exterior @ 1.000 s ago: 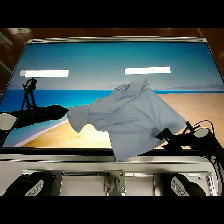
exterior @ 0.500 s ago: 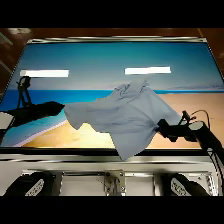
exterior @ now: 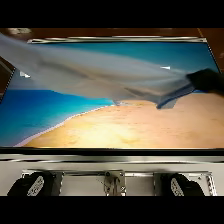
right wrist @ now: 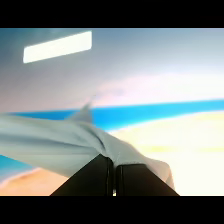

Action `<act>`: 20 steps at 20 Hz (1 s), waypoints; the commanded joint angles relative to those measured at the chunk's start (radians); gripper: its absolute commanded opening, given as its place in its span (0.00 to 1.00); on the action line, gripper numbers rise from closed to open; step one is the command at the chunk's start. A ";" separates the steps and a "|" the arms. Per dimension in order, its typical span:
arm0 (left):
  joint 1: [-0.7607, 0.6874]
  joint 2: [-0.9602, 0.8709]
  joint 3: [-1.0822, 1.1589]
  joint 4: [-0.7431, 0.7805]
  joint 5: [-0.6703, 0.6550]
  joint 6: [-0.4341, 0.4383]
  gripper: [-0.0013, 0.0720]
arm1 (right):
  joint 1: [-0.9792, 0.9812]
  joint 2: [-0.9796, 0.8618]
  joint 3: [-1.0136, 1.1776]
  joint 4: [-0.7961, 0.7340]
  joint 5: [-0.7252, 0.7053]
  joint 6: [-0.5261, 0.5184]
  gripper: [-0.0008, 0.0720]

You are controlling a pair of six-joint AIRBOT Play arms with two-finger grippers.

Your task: Fold the shirts.

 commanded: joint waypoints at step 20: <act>0.082 -0.305 0.065 0.220 -0.307 0.020 0.06 | 0.002 -0.217 -0.321 -0.094 0.158 0.193 0.09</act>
